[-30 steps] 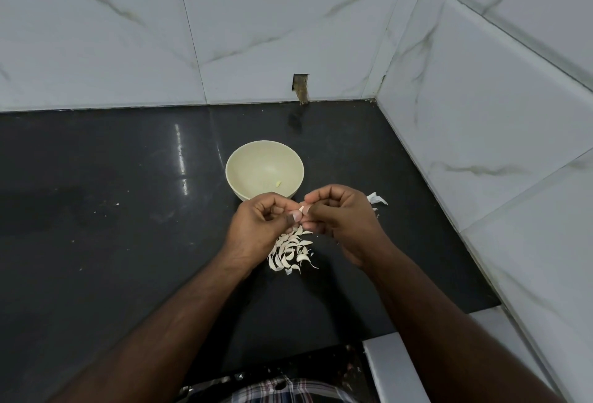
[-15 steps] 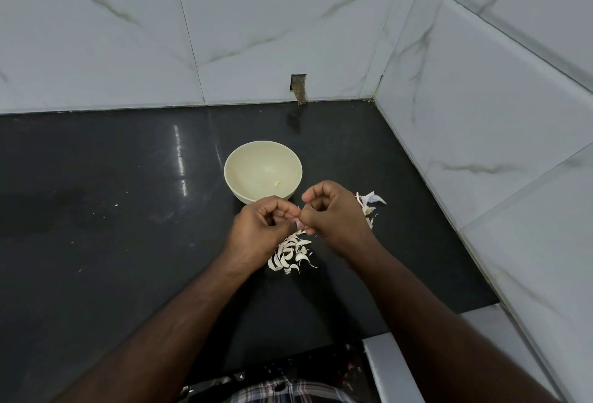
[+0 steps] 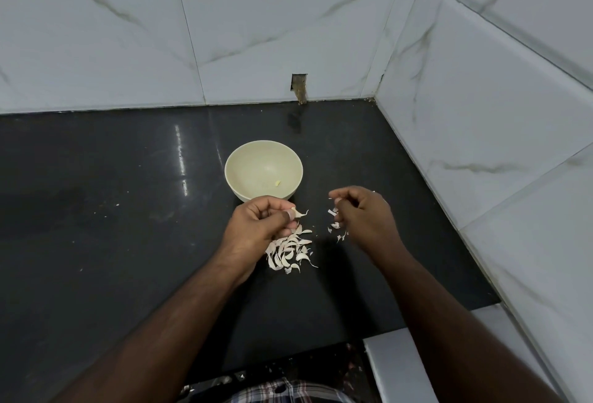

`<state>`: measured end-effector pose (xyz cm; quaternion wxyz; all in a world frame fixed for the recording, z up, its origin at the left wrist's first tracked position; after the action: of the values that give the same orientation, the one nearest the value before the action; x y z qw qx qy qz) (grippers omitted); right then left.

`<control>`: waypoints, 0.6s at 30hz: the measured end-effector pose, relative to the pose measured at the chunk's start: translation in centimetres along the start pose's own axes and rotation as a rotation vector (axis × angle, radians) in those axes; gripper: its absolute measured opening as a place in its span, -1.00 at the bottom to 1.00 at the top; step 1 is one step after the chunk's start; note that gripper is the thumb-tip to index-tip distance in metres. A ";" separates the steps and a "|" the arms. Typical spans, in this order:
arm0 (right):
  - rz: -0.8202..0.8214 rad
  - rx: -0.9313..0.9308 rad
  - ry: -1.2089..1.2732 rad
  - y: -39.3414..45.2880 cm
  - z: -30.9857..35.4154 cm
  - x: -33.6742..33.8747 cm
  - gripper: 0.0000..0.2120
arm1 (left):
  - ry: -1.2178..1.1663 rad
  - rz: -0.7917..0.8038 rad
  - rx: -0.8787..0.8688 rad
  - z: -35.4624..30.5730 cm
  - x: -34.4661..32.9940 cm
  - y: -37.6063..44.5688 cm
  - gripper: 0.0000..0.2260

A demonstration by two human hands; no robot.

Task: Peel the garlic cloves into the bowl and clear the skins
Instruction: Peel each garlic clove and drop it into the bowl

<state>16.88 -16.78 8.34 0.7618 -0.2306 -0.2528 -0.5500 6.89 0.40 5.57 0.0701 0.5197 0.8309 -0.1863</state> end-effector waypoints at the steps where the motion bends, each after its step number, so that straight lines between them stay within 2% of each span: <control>1: -0.023 0.025 -0.055 0.1 -0.1 0.5 -0.85 | -0.014 0.002 0.014 0.1 0.0 0.0 -0.94; 3: -0.065 0.079 -0.147 0.2 -0.3 1.1 -0.86 | -0.021 0.012 0.037 0.3 -0.1 0.1 -0.95; 6: -0.066 0.152 -0.119 0.1 0.0 1.2 -0.78 | -0.021 0.019 0.062 0.6 -0.3 0.2 -0.94; 9: 0.085 0.172 -0.015 -0.8 1.2 -0.3 -0.83 | -0.019 0.015 0.068 0.6 -0.5 0.2 -0.94; 12: 0.223 0.161 -0.011 -1.6 1.7 -2.4 -0.89 | -0.034 0.005 0.075 0.5 -0.7 0.1 -0.93; 15: 0.180 0.142 -0.008 -1.5 1.6 -2.8 -0.97 | -0.050 0.021 0.081 0.4 -0.8 -0.1 -0.93; 18: 0.170 0.134 -0.024 -1.6 1.7 -2.9 -0.93 | -0.056 0.044 0.067 0.3 -0.9 -0.4 -0.93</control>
<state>14.38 -14.06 7.86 0.8164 -0.2063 -0.2777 -0.4625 6.94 -0.61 5.68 0.0798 0.5345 0.8102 -0.2268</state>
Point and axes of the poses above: each hand's wrist, its own y-axis towards the middle knuckle, its own x-axis out of the back of the hand, z = x × y, the point moved 5 cm from there along y, towards the middle knuckle, and after that the axes turned 7 degrees about -y, right-handed, at the moved point
